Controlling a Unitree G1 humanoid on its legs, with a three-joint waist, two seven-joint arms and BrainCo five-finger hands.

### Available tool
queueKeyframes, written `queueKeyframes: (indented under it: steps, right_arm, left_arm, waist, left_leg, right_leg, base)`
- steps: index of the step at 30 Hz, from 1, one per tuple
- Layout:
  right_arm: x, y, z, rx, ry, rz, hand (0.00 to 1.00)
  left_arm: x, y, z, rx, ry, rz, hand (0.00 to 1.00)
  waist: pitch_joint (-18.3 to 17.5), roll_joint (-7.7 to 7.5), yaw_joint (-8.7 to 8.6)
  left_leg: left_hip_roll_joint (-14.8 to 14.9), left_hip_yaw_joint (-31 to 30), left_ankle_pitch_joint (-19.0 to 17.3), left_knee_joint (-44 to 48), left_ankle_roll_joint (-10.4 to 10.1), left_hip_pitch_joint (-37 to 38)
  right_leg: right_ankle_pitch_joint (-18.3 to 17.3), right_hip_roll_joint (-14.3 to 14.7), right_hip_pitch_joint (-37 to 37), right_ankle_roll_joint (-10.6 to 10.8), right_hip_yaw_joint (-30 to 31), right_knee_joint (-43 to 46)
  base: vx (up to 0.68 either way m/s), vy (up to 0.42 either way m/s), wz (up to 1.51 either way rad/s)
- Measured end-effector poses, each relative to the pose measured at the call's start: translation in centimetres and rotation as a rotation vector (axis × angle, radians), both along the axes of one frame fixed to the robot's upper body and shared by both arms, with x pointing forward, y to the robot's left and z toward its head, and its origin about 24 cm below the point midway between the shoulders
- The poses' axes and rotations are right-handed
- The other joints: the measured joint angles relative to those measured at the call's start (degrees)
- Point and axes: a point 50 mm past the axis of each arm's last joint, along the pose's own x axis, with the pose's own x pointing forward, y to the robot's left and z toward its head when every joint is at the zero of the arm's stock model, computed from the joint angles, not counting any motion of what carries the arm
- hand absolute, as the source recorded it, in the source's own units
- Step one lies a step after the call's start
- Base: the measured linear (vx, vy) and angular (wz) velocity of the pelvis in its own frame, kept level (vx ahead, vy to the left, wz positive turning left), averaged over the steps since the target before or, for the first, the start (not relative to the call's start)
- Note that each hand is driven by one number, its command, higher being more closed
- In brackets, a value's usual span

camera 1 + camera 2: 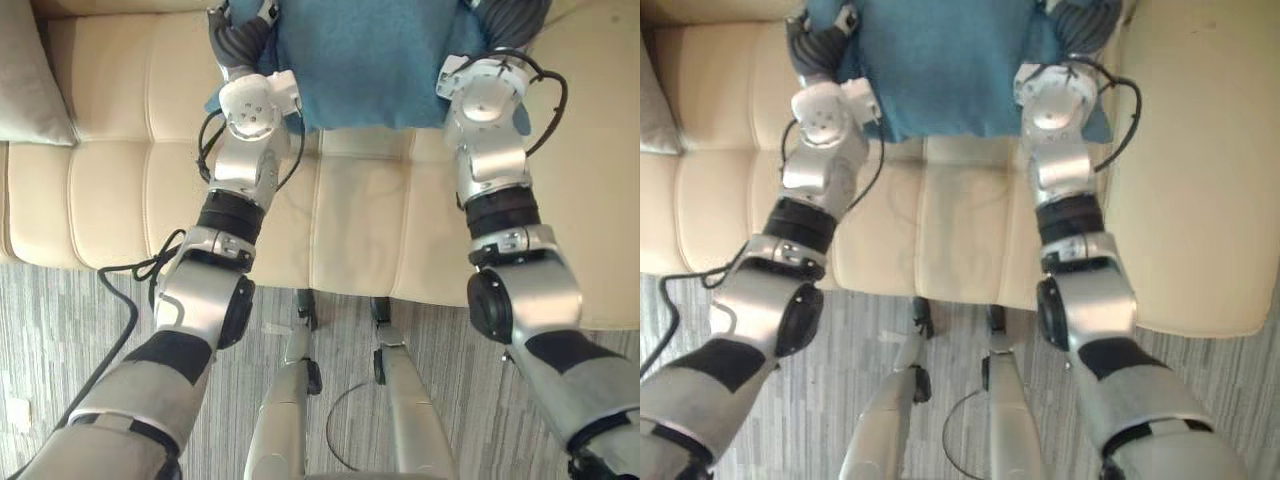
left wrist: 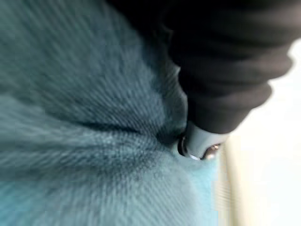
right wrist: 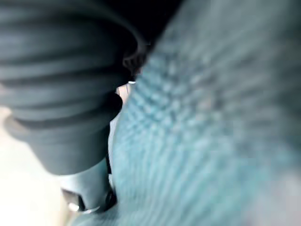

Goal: Pick up cushions and gather them together orderly.

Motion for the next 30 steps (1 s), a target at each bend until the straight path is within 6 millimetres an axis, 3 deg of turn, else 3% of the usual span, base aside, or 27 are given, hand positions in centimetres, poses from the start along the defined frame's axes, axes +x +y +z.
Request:
queueKeyframes:
  steps: [5,9,15,19,22,25,27,28,29,30]
  right_arm:
    - [0.9,-0.3,-1.3,-0.09,0.095,0.039,0.0]
    - [0.9,-0.2,-0.6,-0.157,0.082,0.067,0.0]
    - [0.9,-0.1,-0.6,-0.169,0.082,0.078,0.0]
    - [0.6,-0.7,-0.9,-0.15,0.061,0.08,0.0]
    - [-0.1,-2.0,-2.2,-0.078,0.025,0.096,0.0]
    - [-2.2,-5.9,-5.3,-0.035,-0.005,0.028,0.0]
    - [-5.2,-9.5,-8.3,-0.053,-0.018,-0.069,0.0]
    - [-5.7,-9.9,-8.8,-0.058,-0.017,-0.08,0.0]
    - [-7.0,-10.7,-10.8,-0.072,0.005,-0.095,0.0]
    - [-8.4,-11.2,-13.3,-0.079,0.051,-0.096,0.0]
  left_arm:
    - [0.7,0.2,-1.9,0.001,0.097,-0.038,0.0]
    - [0.8,1.0,-1.6,-0.002,0.072,-0.041,0.0]
    - [0.8,2.4,-1.8,-0.02,0.065,-0.045,0.0]
    - [0.7,4.1,-2.6,-0.059,0.055,-0.039,0.0]
    - [0.2,6.4,-3.6,-0.146,0.033,-0.029,0.0]
    - [-1.6,9.4,-6.6,-0.225,-0.007,-0.007,0.0]
    - [-4.1,12.1,-10.2,-0.209,-0.01,0.053,0.0]
    - [-4.6,12.5,-10.8,-0.206,-0.009,0.063,0.0]
    - [-6.2,13.5,-13.1,-0.186,0.012,0.089,0.0]
    - [-7.5,13.8,-15.9,-0.188,0.071,0.097,0.0]
  waist:
    - [2.68,-0.02,-0.44]
    - [5.43,-0.02,-1.27]
    - [5.67,-0.02,-1.59]
    - [5.71,-0.08,-1.64]
    - [6.2,-0.89,-1.64]
    - [6.31,-0.94,-1.63]
    - [6.28,-0.97,-1.55]
    - [6.28,-0.97,-1.49]
    - [6.17,-0.99,-1.49]
    - [6.03,-1.26,-1.52]
  left_leg:
    - [0.49,-1.05,1.1,-0.01,-1.53,-1.06]
    - [1.0,-1.31,1.1,-0.06,-1.53,-2.25]
    - [1.02,-1.25,1.09,-0.06,-1.53,-2.26]
    - [1.0,-0.96,1.09,-0.05,-1.53,-2.13]
    - [0.94,-0.72,1.09,-0.04,-1.53,-0.56]
    - [0.89,-0.78,1.07,-0.04,-1.51,2.93]
    - [0.71,-0.83,-0.14,-0.04,-0.71,6.94]
    - [0.82,-0.79,-0.96,-0.03,-0.4,7.73]
    - [1.24,-0.75,-3.81,0.06,1.03,9.78]
    - [0.94,-0.87,-4.75,0.58,0.97,10.68]
  right_leg:
    - [0.48,0.33,-0.1,-0.73,-0.67,-1.26]
    - [0.98,0.84,-1.03,-1.47,-0.75,-1.96]
    - [1.07,0.87,-1.23,-1.59,-0.61,-1.88]
    - [1.14,0.86,-1.34,-1.65,-0.37,-1.57]
    - [1.13,0.86,-0.61,-1.66,-0.09,-0.43]
    - [1.09,0.8,2.88,-1.63,-0.23,-0.33]
    - [-0.48,0.58,7.01,-1.84,-0.34,-0.33]
    - [-0.97,0.66,7.59,-2.07,-0.47,-0.28]
    - [-1.86,1.08,9.03,-2.03,-0.71,0.49]
    - [-2.56,0.82,10.15,-1.91,-0.79,1.06]
  base:
    - [0.05,-0.074,0.07]
    - [0.0,-0.034,-0.05]
    - [0.0,-0.003,-0.01]
    - [0.0,-0.02,-0.03]
    - [0.01,-0.056,-0.07]
    - [0.02,-0.074,0.0]
    - [0.05,-0.059,0.04]
    - [0.06,-0.032,-0.09]
    - [0.06,-0.011,-0.05]
    - [0.06,-0.003,0.01]
